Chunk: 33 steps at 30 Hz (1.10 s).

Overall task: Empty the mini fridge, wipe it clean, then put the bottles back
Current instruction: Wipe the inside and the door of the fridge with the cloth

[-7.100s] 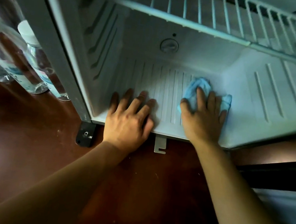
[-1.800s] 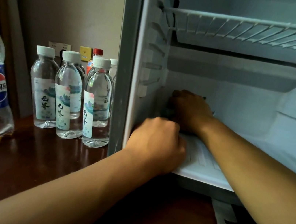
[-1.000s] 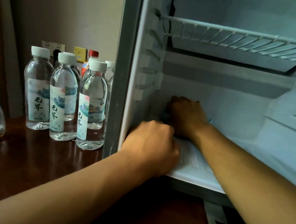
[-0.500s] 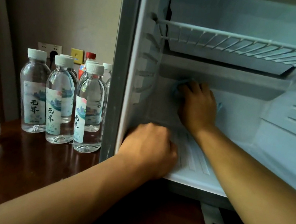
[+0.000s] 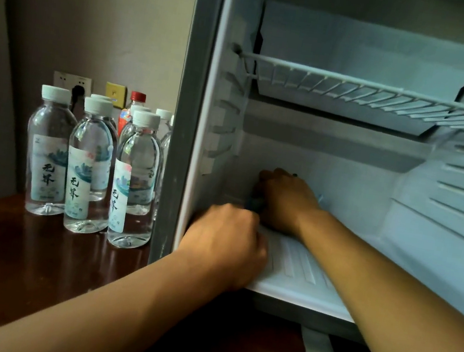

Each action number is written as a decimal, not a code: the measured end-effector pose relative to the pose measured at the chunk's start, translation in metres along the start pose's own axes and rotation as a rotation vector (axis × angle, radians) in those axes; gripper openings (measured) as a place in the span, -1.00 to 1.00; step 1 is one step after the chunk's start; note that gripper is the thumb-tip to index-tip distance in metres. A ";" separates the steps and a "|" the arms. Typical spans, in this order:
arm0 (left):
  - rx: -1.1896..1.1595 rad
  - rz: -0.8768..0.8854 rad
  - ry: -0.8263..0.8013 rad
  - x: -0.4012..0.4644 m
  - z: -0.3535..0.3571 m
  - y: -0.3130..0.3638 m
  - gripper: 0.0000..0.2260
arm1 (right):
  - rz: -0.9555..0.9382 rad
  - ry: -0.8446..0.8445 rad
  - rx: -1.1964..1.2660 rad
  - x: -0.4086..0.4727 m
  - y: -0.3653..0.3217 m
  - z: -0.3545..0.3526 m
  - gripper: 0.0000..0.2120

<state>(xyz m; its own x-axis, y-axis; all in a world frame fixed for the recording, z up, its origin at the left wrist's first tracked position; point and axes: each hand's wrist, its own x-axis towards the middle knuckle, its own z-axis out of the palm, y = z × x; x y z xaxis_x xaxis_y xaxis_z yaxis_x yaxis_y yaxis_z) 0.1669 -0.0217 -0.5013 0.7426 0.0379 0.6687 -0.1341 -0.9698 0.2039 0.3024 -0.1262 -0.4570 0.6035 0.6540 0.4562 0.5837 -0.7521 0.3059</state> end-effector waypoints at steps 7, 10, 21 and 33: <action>0.010 -0.011 0.003 0.001 -0.001 0.001 -0.69 | 0.098 0.319 -0.083 -0.009 0.017 -0.011 -0.66; 0.019 -0.015 -0.023 0.001 -0.001 0.002 -0.68 | 0.211 0.537 0.014 -0.009 0.026 -0.011 -0.61; 0.047 -0.039 -0.024 0.002 -0.002 -0.001 -0.72 | 0.179 0.311 0.058 -0.010 0.024 0.001 -0.63; 0.034 -0.042 -0.039 0.001 -0.006 0.002 -0.69 | 0.026 0.118 -0.078 -0.014 0.012 -0.002 -0.70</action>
<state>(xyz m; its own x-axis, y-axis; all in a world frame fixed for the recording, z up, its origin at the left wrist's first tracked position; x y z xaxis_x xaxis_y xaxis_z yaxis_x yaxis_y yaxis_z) 0.1636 -0.0221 -0.4965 0.7719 0.0701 0.6319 -0.0806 -0.9751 0.2067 0.3000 -0.1444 -0.4580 0.5469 0.6235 0.5587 0.5220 -0.7757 0.3547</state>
